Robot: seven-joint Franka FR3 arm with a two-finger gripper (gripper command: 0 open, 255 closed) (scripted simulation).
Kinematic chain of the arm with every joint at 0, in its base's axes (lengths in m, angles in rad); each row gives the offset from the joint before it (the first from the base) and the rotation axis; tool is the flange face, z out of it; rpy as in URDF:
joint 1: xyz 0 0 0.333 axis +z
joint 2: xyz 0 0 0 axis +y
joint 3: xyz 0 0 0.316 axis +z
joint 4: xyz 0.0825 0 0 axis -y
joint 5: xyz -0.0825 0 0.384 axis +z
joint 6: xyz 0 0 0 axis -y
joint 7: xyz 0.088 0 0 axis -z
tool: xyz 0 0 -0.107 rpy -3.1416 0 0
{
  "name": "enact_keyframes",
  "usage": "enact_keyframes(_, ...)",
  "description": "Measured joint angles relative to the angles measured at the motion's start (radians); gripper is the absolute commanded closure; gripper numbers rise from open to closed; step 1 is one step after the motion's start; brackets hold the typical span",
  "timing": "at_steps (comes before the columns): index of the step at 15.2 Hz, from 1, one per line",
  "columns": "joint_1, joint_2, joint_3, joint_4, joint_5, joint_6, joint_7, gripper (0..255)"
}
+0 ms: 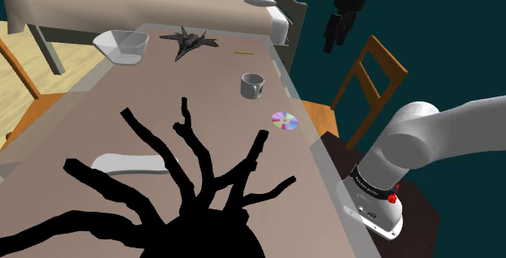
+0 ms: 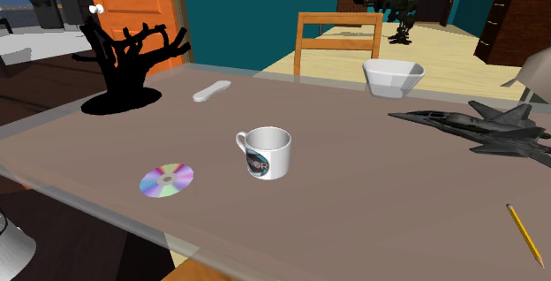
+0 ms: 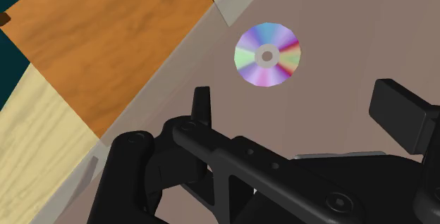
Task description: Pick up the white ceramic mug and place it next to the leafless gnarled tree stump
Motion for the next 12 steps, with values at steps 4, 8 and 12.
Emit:
enact_keyframes(4, -0.001, 0.042, -0.011, -0.028, 0.002, 0.077, 0.000, 0)
enact_keyframes(8, 0.000, 0.142, -0.029, -0.048, 0.008, 0.212, -0.004, 0)
enact_keyframes(12, -0.003, 0.255, -0.058, -0.060, 0.013, 0.352, -0.021, 0)
